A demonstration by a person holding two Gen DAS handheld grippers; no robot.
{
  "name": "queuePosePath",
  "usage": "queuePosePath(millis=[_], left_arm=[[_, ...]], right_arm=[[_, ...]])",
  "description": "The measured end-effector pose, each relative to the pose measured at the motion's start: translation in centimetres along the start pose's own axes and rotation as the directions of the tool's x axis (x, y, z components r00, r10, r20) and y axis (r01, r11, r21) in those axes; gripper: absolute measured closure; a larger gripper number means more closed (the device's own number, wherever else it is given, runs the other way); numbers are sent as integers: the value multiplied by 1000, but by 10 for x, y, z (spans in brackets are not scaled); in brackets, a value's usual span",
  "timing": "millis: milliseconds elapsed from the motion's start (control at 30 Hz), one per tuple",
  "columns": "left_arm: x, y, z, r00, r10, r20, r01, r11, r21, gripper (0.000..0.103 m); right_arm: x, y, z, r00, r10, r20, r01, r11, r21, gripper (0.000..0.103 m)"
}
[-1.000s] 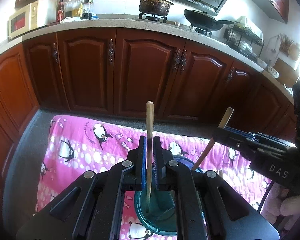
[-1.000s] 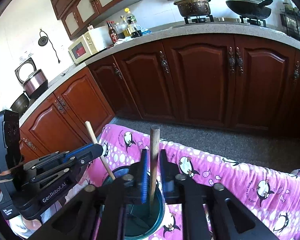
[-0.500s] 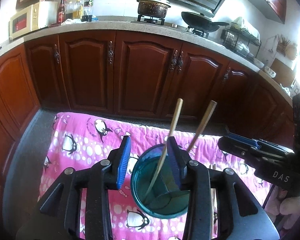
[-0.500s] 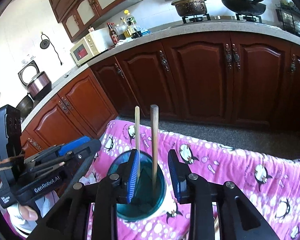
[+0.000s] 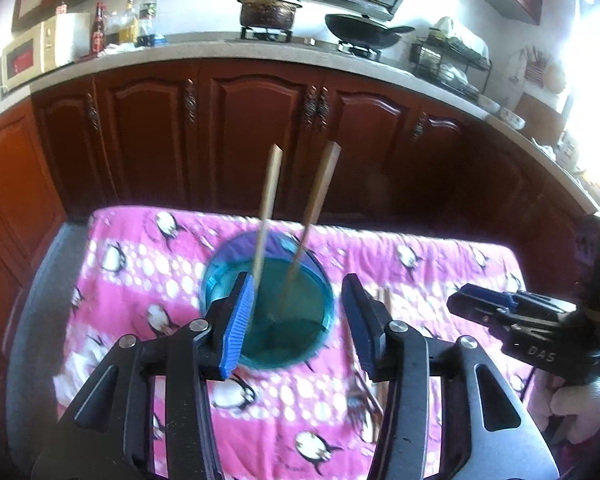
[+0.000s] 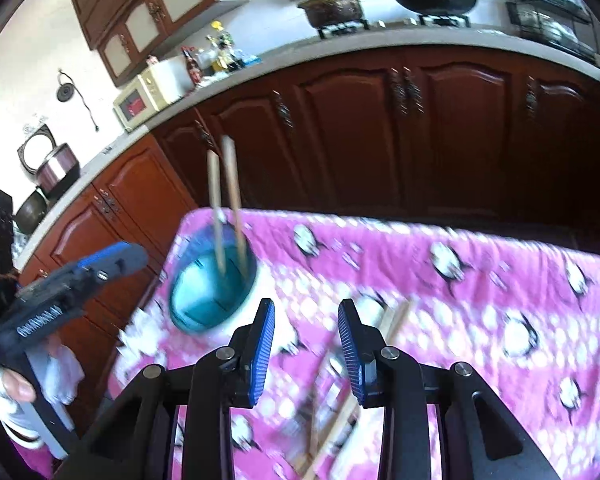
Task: Organize utensils
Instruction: 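Open the left gripper to drop the chopsticks into the holder, then move the left gripper to the metal spoon and close on its handle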
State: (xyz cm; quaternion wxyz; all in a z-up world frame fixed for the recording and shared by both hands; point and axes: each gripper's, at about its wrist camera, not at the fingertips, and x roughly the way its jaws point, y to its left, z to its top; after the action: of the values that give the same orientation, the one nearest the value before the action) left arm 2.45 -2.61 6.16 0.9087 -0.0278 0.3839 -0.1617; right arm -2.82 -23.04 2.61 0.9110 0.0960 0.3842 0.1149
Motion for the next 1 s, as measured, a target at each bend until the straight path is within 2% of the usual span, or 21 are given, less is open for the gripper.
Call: queuePosePath(millis=[167, 400, 600, 1000], left_arm=[[6, -17, -18, 998, -40, -53, 40, 999, 4, 55], [25, -44, -50, 989, -65, -132, 69, 997, 23, 55], [47, -54, -76, 981, -56, -186, 65, 997, 44, 55], [103, -50, -104, 956, -55, -290, 59, 998, 5, 55]], right_arm=[[-4, -33, -31, 998, -49, -50, 52, 997, 61, 72], [6, -67, -59, 993, -58, -98, 71, 988, 136, 72], [24, -82, -69, 991, -35, -126, 58, 981, 185, 72], [52, -94, -64, 989, 9, -147, 25, 973, 229, 72]])
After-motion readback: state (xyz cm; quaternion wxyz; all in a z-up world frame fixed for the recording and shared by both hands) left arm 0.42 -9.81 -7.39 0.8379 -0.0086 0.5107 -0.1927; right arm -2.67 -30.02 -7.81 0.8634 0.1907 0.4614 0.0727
